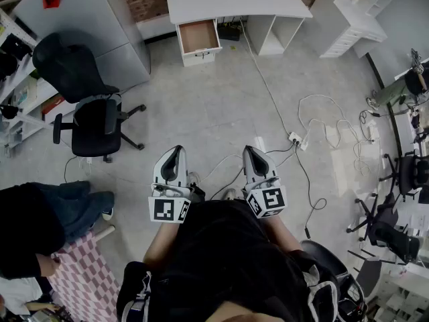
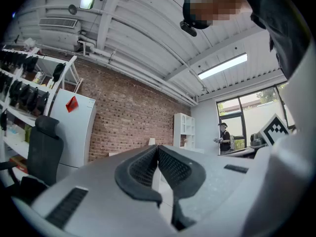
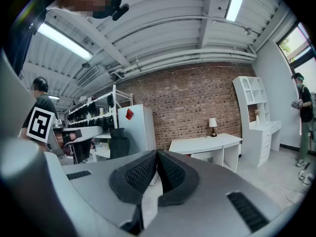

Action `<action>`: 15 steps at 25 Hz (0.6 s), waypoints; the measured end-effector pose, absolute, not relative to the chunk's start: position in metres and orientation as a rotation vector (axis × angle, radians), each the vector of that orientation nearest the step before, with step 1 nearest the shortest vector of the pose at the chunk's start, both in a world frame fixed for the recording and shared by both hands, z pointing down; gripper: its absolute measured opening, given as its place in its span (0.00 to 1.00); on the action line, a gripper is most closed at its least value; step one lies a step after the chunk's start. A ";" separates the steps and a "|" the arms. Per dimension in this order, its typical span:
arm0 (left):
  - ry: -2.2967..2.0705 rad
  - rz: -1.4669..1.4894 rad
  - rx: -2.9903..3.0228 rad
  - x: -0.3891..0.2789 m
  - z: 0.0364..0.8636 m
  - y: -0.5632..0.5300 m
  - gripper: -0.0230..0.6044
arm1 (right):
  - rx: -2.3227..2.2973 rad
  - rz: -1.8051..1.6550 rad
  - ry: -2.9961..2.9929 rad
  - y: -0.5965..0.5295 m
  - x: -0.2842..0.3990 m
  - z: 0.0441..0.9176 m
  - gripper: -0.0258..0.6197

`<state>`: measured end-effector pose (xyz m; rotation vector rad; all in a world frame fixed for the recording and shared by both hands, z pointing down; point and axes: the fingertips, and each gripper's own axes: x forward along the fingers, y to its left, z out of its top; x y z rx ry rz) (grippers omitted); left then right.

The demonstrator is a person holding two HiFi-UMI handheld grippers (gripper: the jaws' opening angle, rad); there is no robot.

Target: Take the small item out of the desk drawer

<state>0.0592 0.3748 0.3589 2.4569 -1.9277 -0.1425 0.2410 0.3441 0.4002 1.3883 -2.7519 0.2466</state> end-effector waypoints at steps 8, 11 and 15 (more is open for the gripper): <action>-1.916 -0.153 2.454 0.059 0.362 0.364 0.05 | 1.362 0.248 -2.765 0.335 0.233 0.403 0.08; -1.907 -0.152 2.454 0.051 0.363 0.360 0.05 | 1.354 0.248 -2.765 0.330 0.224 0.404 0.08; -1.888 -0.152 2.460 0.038 0.364 0.353 0.05 | 1.336 0.248 -2.765 0.324 0.206 0.405 0.08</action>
